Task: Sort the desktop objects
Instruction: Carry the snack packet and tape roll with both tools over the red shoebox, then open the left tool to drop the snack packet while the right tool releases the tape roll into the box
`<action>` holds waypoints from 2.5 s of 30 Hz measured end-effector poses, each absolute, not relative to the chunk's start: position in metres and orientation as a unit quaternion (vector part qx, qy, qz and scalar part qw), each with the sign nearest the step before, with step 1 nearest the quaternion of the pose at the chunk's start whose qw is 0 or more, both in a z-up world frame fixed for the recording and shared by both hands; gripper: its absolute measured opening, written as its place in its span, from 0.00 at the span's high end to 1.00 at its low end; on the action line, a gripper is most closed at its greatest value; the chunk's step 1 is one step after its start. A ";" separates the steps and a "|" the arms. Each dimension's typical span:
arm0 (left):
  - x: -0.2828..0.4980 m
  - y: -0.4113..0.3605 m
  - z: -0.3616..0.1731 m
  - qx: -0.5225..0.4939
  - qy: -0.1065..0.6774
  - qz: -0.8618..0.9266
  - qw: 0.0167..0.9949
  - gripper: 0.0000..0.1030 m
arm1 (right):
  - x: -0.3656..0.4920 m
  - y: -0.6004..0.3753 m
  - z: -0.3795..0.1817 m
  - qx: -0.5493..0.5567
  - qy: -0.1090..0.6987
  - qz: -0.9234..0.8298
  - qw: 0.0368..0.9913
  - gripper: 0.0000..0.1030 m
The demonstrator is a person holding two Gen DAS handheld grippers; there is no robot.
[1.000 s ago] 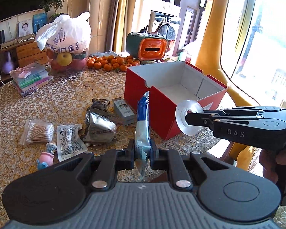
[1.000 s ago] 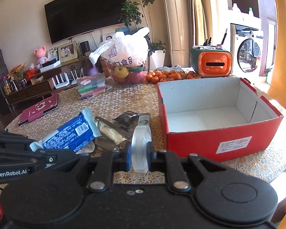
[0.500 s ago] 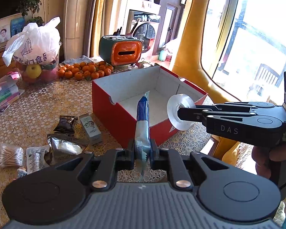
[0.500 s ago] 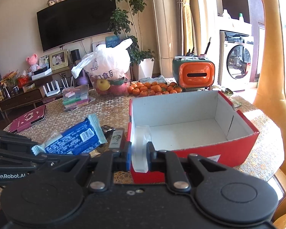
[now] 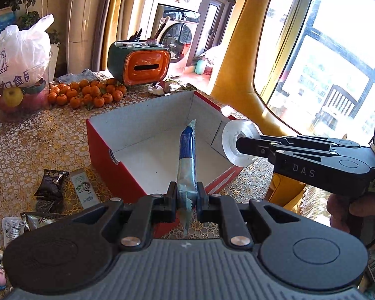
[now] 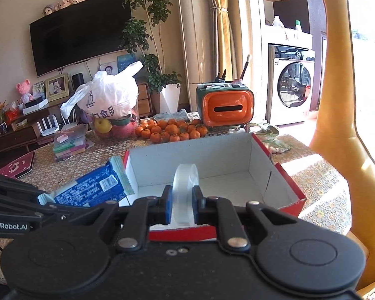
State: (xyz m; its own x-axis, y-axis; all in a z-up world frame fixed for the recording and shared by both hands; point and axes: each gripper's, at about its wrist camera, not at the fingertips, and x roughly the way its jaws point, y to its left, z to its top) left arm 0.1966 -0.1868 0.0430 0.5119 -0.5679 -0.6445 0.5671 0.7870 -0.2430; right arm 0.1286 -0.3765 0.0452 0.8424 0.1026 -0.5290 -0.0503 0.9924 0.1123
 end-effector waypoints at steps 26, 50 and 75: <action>0.309 -0.260 -0.023 -0.037 0.503 -0.346 0.791 0.87 | 0.217 -0.433 -0.007 0.077 0.362 0.017 0.929 0.87; 0.344 -0.297 -0.066 0.025 0.566 -0.332 0.754 0.87 | 0.272 -0.448 -0.049 0.101 0.472 0.052 0.874 0.87; 0.350 -0.303 -0.077 0.088 0.599 -0.271 0.749 0.40 | 0.283 -0.457 -0.051 0.061 0.513 0.019 0.856 0.70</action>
State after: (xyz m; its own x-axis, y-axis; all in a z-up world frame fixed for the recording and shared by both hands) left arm 0.3503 -0.3032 -0.0765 0.1365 -0.2999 -0.9442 0.5118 0.8374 -0.1920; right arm 0.2833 -0.4571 -0.0510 0.4732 0.0959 -0.8757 0.0293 0.9918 0.1245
